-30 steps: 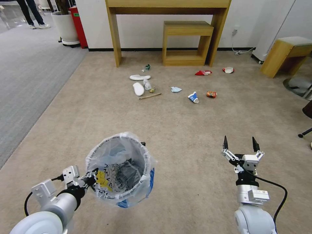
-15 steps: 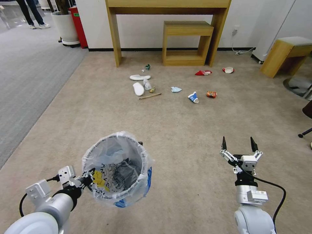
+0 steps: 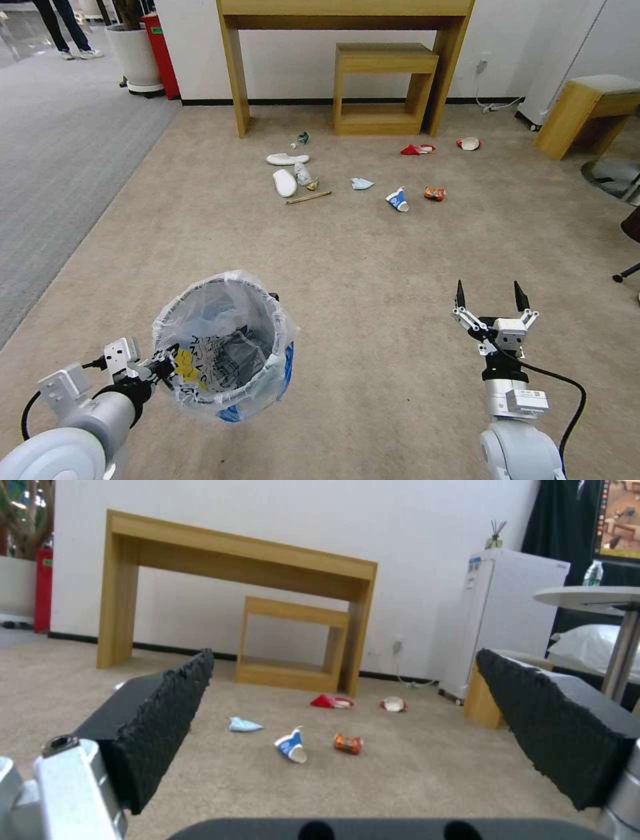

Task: Pick up the trash bin and place the garbage on the floor into it.

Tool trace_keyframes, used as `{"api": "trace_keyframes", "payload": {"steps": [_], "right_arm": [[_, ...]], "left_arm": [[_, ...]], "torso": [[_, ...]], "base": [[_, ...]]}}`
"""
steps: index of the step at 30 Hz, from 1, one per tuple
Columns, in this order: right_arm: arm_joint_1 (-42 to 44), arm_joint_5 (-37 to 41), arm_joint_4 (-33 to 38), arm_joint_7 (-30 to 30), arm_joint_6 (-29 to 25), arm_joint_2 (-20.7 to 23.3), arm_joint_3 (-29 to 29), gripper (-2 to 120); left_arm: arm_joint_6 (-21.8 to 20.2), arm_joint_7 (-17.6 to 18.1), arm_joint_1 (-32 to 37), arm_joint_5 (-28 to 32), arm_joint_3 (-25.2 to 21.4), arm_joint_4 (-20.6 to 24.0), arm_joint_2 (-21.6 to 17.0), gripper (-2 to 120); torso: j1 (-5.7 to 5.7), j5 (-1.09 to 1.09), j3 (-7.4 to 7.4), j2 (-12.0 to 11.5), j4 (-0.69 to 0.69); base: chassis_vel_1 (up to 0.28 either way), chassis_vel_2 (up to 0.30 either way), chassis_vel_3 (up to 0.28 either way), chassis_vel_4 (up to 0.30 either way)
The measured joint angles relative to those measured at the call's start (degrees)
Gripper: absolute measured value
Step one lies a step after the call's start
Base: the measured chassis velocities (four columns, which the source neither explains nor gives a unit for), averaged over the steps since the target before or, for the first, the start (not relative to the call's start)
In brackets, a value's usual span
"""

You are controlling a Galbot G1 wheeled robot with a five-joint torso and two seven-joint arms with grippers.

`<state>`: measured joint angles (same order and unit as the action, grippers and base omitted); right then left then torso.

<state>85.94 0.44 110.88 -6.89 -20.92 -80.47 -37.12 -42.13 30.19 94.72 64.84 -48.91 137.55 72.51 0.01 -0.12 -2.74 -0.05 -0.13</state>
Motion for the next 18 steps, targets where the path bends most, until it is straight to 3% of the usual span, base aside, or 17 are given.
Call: {"api": "trace_keyframes", "payload": {"steps": [18], "right_arm": [[0.1, 0.0, -0.1, 1.5, -0.5, -0.3, 0.0, 100]], "left_arm": [[0.0, -0.3, 0.1, -0.1, 0.0, -0.3, -0.8, 1]], "torso": [[0.00, 0.01, 0.00, 0.0, 0.01]], "base": [[0.124, 0.229, -0.118, -0.224]]}}
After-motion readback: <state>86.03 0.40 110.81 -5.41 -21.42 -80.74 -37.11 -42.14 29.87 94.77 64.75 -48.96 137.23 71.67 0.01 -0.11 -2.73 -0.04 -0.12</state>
